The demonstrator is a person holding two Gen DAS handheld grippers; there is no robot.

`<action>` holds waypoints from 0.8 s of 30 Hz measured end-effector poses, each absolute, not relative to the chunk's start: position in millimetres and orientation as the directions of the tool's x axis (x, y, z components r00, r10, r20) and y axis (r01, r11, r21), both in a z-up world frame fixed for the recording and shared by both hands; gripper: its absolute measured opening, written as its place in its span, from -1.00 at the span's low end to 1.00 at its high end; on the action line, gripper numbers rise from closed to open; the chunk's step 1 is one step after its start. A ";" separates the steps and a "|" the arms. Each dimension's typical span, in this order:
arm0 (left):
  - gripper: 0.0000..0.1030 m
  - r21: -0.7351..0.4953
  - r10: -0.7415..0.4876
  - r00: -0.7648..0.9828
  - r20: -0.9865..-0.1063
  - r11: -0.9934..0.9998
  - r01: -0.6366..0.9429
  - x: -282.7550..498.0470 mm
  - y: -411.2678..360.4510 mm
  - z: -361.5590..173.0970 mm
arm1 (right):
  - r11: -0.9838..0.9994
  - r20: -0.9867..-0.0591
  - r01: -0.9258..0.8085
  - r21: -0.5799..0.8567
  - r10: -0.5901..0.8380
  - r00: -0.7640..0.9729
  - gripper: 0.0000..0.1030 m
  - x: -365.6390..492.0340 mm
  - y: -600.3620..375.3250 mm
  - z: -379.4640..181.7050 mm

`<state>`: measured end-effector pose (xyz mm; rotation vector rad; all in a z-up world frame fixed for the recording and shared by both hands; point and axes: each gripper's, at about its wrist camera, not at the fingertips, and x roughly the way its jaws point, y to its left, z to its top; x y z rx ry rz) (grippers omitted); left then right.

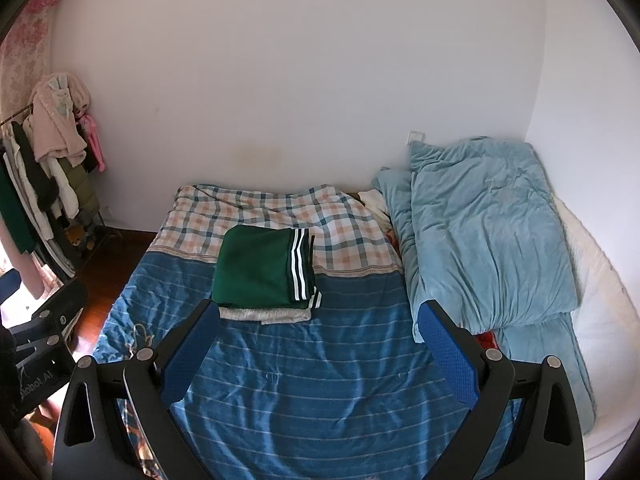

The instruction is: Fold large clothes

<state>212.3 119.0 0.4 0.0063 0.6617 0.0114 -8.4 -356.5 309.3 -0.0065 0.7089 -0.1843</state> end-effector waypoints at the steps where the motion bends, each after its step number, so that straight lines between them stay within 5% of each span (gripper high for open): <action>1: 0.96 0.014 0.016 0.789 -0.614 1.000 -0.010 211.8 119.0 0.5 | 0.984 -0.647 0.167 -0.069 -0.172 0.743 0.95 -8.9 -356.5 309.3; 24: 0.96 0.010 0.010 0.789 -0.614 1.000 -0.005 212.6 116.6 4.2 | 0.983 -0.646 0.170 -0.068 -0.174 0.744 0.96 -10.8 -357.0 309.2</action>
